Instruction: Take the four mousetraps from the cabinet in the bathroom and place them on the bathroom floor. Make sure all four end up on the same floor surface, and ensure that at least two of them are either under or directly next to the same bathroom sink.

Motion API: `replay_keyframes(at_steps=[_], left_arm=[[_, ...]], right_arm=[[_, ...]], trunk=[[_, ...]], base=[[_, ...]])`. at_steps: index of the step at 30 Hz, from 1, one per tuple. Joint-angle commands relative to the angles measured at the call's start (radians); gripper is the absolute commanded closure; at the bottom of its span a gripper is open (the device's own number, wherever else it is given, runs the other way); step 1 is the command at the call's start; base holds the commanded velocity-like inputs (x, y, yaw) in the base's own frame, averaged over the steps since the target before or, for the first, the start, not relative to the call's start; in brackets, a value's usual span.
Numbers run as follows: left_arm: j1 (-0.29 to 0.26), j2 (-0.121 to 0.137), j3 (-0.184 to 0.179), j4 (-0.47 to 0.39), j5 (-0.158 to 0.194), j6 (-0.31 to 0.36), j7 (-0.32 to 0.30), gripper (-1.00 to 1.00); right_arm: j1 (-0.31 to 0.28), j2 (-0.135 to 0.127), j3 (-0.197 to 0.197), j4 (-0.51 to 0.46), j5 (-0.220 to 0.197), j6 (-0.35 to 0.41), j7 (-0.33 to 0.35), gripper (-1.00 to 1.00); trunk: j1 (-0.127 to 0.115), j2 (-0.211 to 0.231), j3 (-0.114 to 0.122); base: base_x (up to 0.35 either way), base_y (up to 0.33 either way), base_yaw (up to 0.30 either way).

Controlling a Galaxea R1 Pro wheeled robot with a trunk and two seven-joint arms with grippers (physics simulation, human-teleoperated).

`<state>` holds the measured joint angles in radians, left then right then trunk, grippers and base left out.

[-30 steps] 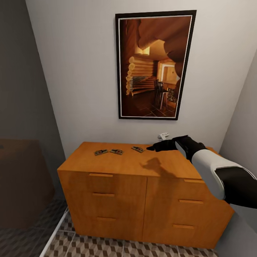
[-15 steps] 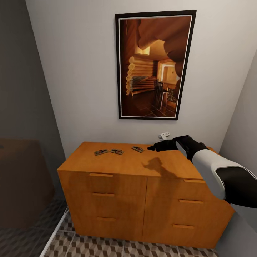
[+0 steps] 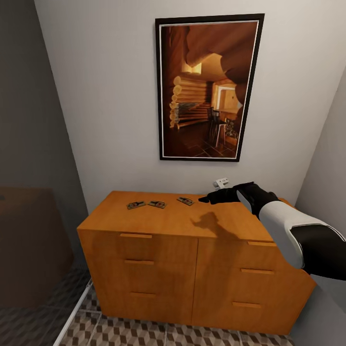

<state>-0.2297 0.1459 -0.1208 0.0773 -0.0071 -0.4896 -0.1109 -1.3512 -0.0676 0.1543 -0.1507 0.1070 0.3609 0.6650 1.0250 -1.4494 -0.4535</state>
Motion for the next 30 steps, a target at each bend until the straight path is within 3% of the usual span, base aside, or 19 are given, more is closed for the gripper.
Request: replay_keyframes(at_steps=[1,30], left_arm=[[-0.001,0.002,-0.005,0.004,-0.001,-0.007,-0.002,-1.0],[0.005,0.012,-0.005,0.004,-0.002,-0.004,-0.009,-1.0]], right_arm=[[0.0,-0.001,-0.001,-0.002,0.01,0.003,0.006,-1.0],[0.001,0.005,0.001,0.034,0.011,0.0,-0.044,-1.0]], trunk=[[0.0,-0.001,-0.001],[0.0,-0.001,-0.001]], base=[[0.0,0.0,0.0],[0.06,0.019,0.0]])
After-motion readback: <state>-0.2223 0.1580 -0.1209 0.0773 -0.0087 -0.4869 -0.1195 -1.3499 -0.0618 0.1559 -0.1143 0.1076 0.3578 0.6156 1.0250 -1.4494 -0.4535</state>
